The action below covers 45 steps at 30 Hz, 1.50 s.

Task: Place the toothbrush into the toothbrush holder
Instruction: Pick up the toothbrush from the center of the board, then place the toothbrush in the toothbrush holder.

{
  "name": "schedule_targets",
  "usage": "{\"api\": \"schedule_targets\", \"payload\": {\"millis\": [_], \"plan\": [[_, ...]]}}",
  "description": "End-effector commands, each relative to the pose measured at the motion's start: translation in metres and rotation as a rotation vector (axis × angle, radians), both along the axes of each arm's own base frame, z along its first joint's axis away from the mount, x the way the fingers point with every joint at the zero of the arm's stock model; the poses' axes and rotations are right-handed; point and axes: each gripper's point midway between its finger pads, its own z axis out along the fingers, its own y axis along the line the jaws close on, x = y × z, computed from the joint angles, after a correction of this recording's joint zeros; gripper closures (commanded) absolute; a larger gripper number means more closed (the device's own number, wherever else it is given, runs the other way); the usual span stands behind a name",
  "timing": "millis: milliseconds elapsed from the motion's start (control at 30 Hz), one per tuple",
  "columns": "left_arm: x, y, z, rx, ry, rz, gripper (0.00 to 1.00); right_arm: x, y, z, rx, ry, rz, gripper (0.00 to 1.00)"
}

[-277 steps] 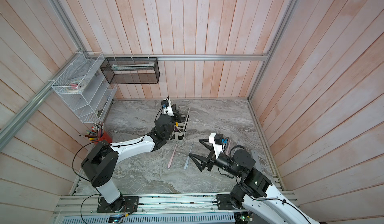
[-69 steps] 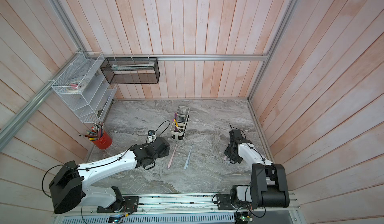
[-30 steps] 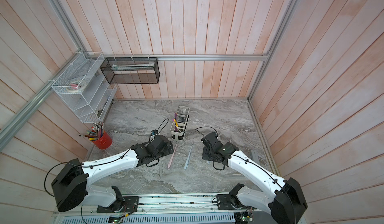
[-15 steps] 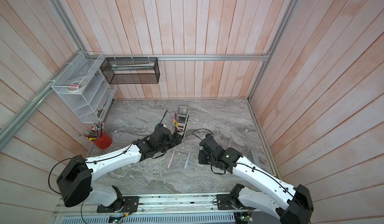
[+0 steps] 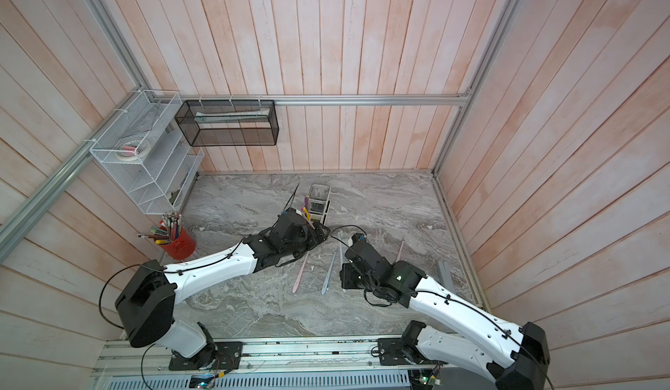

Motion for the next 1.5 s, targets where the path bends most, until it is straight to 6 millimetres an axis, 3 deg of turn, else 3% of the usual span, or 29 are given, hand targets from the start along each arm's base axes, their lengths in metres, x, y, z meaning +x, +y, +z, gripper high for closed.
{"api": "schedule_targets", "payload": {"millis": [0,500,700,867,1167,1467], "plan": [[0.000,-0.013,0.013,-0.029,-0.018,-0.011,0.04,-0.003,0.010,0.015,0.057,-0.012,0.011,0.92],[-0.007,-0.045,0.019,-0.105,0.007,-0.060,0.08,-0.016,0.037,0.014,0.111,0.007,0.083,0.92],[-0.013,-0.053,0.019,-0.132,0.018,-0.103,0.19,-0.018,0.038,0.013,0.097,0.007,0.092,0.92],[-0.017,-0.044,0.015,-0.108,0.010,-0.102,0.37,-0.018,0.035,0.011,0.085,0.004,0.086,0.92],[-0.022,-0.036,0.007,-0.059,0.021,-0.105,0.44,-0.019,0.034,0.010,0.078,0.007,0.091,0.92],[-0.022,-0.026,0.013,-0.034,-0.005,-0.095,0.51,-0.021,0.034,0.007,0.084,0.016,0.096,0.92]]}}
